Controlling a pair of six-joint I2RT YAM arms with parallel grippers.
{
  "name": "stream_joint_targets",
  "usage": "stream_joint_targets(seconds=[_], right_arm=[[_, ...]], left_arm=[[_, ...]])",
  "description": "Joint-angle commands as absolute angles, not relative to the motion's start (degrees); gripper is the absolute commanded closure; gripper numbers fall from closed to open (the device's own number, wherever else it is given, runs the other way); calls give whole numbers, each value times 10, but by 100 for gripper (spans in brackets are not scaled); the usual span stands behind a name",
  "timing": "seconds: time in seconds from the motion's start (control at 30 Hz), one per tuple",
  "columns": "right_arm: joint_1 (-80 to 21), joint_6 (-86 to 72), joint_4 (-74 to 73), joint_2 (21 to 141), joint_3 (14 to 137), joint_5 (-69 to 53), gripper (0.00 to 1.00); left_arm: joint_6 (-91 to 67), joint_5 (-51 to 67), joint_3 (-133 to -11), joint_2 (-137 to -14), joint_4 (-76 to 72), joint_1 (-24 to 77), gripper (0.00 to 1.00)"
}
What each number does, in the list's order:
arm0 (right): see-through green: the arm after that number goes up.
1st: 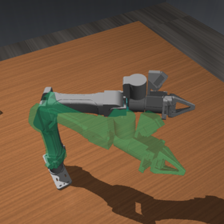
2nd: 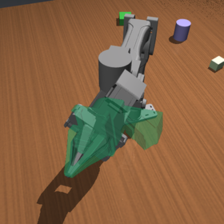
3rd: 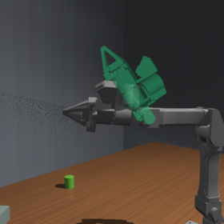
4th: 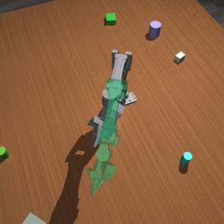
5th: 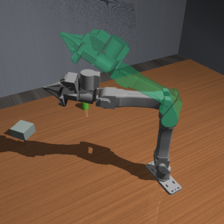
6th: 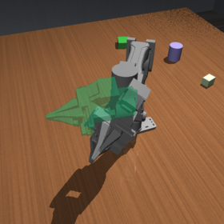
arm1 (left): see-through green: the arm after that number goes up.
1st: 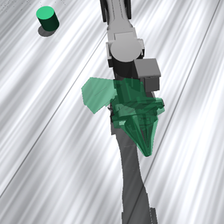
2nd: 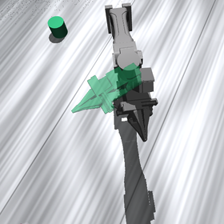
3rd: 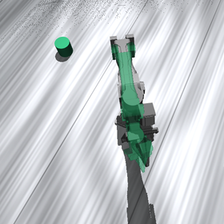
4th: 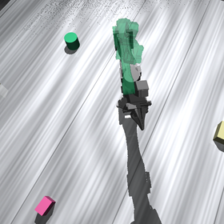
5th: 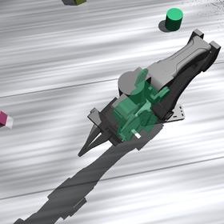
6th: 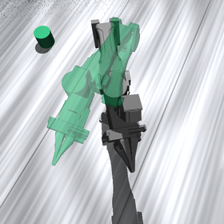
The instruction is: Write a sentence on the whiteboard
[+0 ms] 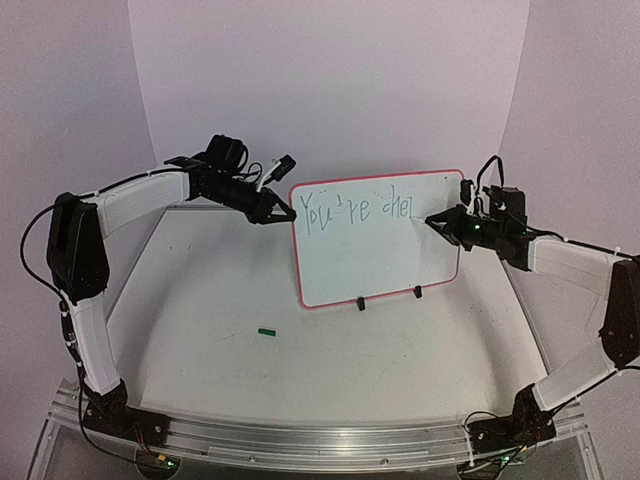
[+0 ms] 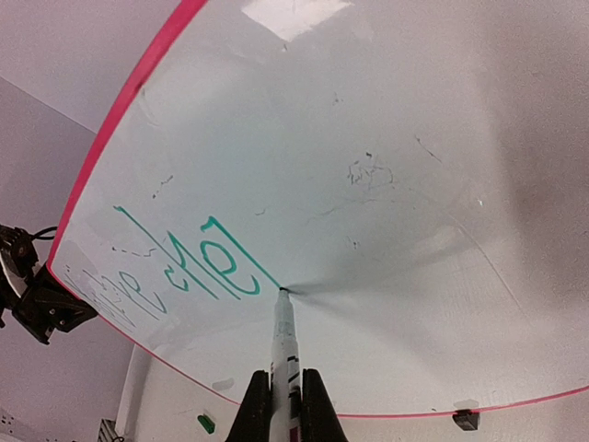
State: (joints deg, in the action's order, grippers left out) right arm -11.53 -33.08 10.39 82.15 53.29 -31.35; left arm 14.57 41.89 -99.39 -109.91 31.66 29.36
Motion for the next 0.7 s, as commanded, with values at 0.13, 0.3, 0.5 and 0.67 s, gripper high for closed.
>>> stream_joint_targets(seconds=[0.13, 0.3, 0.5, 0.67], right_arm=[[-113, -339, 121, 805, 554, -304, 100], [-113, -346, 128, 798, 571, -302, 100], [-113, -351, 134, 795, 577, -302, 100], [-113, -351, 134, 803, 575, -297, 100]], left_arm=[[170, 388, -991, -1102, 345, 301, 100], [168, 388, -987, -1098, 344, 301, 100], [169, 386, -986, -1095, 344, 301, 100], [170, 386, -985, -1094, 345, 301, 100]])
